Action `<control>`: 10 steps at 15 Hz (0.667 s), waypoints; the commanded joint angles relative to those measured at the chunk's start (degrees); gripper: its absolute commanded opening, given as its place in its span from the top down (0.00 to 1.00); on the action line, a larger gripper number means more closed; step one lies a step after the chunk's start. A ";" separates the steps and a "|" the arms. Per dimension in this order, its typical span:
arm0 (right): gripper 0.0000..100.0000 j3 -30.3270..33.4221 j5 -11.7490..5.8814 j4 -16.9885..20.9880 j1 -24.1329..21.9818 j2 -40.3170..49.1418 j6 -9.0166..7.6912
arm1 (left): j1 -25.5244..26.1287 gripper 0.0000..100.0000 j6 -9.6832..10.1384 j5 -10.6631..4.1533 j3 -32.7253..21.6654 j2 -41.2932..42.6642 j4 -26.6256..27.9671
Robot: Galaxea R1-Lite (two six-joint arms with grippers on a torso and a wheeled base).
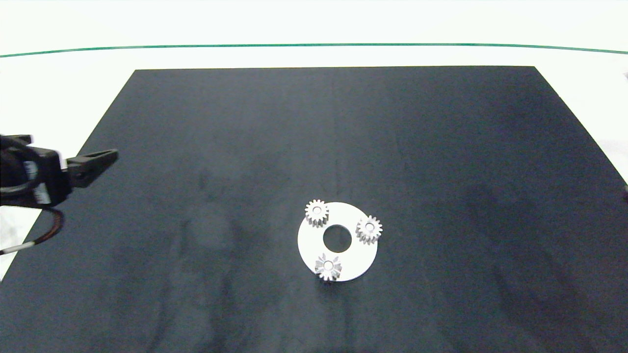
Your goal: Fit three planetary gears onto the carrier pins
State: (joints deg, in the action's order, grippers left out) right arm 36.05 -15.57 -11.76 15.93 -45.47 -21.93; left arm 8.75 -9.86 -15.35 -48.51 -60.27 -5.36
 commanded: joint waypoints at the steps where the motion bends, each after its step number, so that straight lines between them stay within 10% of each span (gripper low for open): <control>1: 0.00 -7.66 -0.17 -0.01 -14.18 16.47 -0.66 | -5.76 0.00 -2.00 -0.12 11.50 28.98 0.35; 4: 0.00 -13.99 -0.34 0.07 -20.24 27.45 -0.13 | -5.68 0.00 -2.09 -0.12 15.20 39.79 4.84; 10: 0.00 -21.99 -9.39 3.41 -16.46 43.63 -0.04 | -6.38 0.00 -2.71 0.14 27.41 56.40 14.07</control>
State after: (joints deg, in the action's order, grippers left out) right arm 16.18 -23.59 -8.79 -2.21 -7.90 -21.86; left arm 3.35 -12.68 -15.21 -24.83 -9.69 8.18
